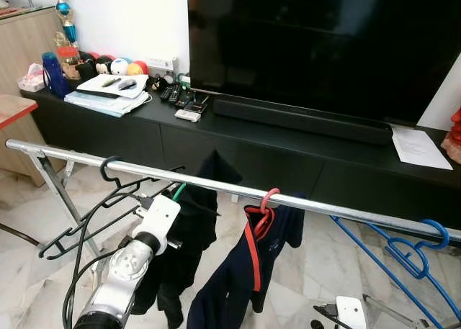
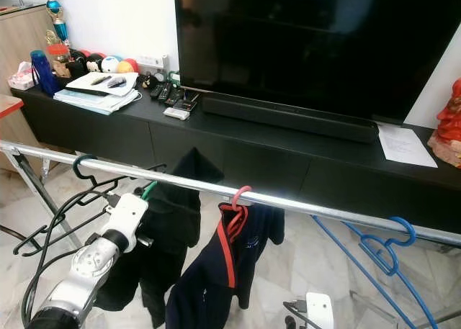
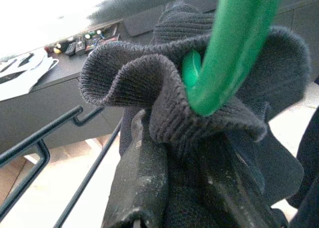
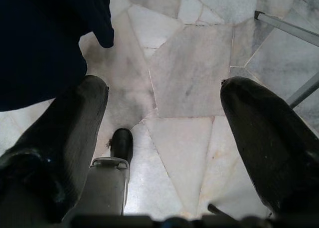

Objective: Hang hanger

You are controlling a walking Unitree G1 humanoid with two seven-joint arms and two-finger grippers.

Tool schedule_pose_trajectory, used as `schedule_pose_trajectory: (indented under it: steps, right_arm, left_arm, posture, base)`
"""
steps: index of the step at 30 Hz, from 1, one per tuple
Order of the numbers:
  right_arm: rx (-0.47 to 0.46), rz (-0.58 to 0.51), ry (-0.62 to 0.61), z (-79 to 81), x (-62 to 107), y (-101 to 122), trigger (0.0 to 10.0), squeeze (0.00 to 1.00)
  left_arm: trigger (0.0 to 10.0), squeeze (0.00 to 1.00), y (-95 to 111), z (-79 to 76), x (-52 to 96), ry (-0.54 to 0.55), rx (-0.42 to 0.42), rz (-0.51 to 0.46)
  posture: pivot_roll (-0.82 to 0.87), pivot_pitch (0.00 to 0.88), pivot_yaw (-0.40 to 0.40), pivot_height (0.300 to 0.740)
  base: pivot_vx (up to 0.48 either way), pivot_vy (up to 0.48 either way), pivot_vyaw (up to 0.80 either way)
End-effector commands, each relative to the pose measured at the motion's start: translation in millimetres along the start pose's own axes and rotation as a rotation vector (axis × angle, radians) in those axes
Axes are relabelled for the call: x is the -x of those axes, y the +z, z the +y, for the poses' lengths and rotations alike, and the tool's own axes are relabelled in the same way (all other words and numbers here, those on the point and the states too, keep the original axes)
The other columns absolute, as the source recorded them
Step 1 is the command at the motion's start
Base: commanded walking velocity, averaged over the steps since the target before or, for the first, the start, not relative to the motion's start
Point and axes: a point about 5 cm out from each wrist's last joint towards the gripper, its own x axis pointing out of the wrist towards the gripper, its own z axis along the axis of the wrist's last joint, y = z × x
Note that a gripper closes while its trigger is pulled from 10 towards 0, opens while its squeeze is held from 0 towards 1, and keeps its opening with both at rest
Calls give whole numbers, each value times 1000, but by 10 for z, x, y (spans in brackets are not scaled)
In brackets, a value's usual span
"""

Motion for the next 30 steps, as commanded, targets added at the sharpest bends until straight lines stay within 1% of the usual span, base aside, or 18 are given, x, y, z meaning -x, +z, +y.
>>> schedule_pose_trajectory:
  steps: [1, 2, 5, 10, 11, 15, 21, 24, 25, 29, 30]
  right_arm:
    - [1, 0, -12, -26, 2, -1, 10000, 0]
    - [1, 0, -12, -26, 2, -1, 10000, 0]
    - [0, 0, -16, -28, 2, -1, 10000, 0]
    - [-2, 0, -18, -31, 2, 1, 10000, 0]
    - [-3, 0, -19, -31, 2, 0, 10000, 0]
    - [-4, 1, -20, -31, 2, 0, 10000, 0]
    - [-2, 2, -17, -30, 1, 2, 10000, 0]
    - [0, 3, -16, -29, 1, 2, 10000, 0]
    - [-1, 3, -16, -28, 1, 2, 10000, 0]
    - [-2, 5, -16, -28, 2, -2, 10000, 0]
    - [-3, 6, -15, -26, 2, -5, 10000, 0]
  left_arm:
    - [10000, 0, 136, 29, -85, 21, -19, -56]
    - [10000, 0, 136, 29, -85, 21, -19, -56]
    - [10000, 0, 180, 64, -164, 55, -21, -49]
    - [10000, 0, 209, 61, -241, 77, -25, -32]
    - [10000, 0, 204, 56, -255, 86, -15, -20]
    - [10000, 0, 177, 47, -265, 98, 3, -1]
    - [10000, 0, 98, 23, -274, 102, 38, 54]
    - [10000, 0, 62, 6, -273, 99, 39, 77]
    - [10000, 0, 25, -17, -272, 93, 36, 102]
    - [10000, 0, -21, -84, -269, 67, 33, 130]
    - [10000, 0, -42, -124, -262, 47, 28, 141]
  posture:
    - [40, 5, -94, 740]
    - [40, 5, -94, 740]
    - [35, 2, -92, 740]
    - [30, 3, -93, 740]
    - [28, 3, -93, 740]
    - [27, 3, -93, 740]
    - [31, 2, -94, 740]
    - [31, 1, -94, 740]
    - [29, 2, -92, 740]
    - [28, 3, -92, 740]
    - [29, 5, -92, 740]
  base:
    - [0, 0, 0]
    - [0, 0, 0]
    - [0, 0, 0]
    - [0, 0, 0]
    - [0, 0, 0]
    - [0, 0, 0]
    - [0, 0, 0]
    - [0, 0, 0]
    - [0, 0, 0]
    - [0, 0, 0]
    - [0, 0, 0]
